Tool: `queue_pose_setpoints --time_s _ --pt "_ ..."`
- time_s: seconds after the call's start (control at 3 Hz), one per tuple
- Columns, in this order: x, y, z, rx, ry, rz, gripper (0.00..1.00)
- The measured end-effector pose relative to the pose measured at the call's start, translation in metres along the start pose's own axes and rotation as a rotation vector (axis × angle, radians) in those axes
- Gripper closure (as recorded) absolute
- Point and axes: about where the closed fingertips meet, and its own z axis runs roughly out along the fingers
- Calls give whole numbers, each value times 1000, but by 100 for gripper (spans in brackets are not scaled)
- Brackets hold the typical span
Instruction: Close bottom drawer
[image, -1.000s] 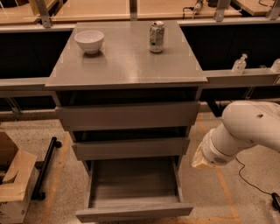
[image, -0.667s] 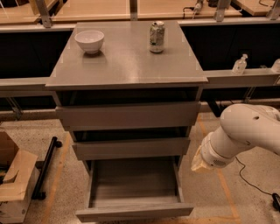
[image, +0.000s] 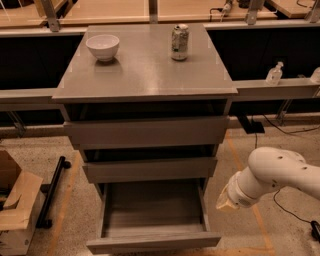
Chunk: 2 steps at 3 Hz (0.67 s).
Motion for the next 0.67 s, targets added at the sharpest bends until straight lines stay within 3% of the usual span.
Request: queue_pose_setpoints --time_s 0.67 --pt "7 4 20 -35 19 3 100"
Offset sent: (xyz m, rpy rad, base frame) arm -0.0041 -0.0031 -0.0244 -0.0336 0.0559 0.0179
